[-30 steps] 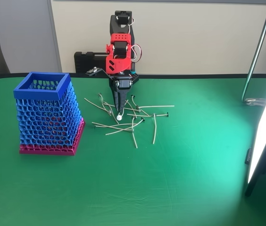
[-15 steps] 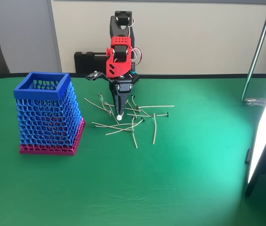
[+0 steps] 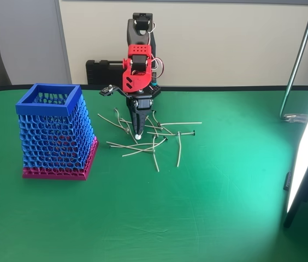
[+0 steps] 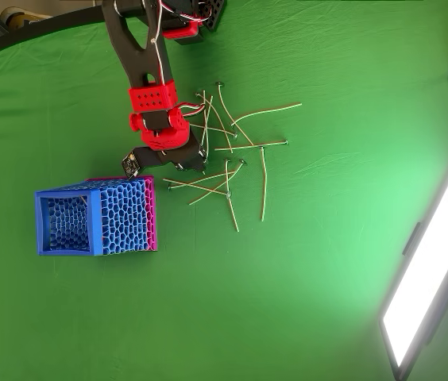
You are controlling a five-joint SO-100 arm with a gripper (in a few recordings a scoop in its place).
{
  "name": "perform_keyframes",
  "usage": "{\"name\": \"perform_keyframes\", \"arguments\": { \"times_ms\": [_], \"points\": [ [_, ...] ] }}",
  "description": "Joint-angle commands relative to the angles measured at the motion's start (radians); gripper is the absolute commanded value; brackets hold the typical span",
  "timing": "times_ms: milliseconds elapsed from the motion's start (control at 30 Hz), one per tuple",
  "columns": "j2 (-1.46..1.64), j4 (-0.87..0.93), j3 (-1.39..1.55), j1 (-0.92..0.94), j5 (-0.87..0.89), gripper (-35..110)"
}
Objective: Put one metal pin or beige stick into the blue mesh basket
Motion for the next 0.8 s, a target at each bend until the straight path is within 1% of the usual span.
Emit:
{"name": "perform_keyframes", "arguments": {
  "times_ms": [0,767],
  "points": [
    [0.002,-0.012,0.003,0.012,-0.006,15],
    [-0.04,-0.021,-0.041,0.04,-0.018,14]
  ]
}}
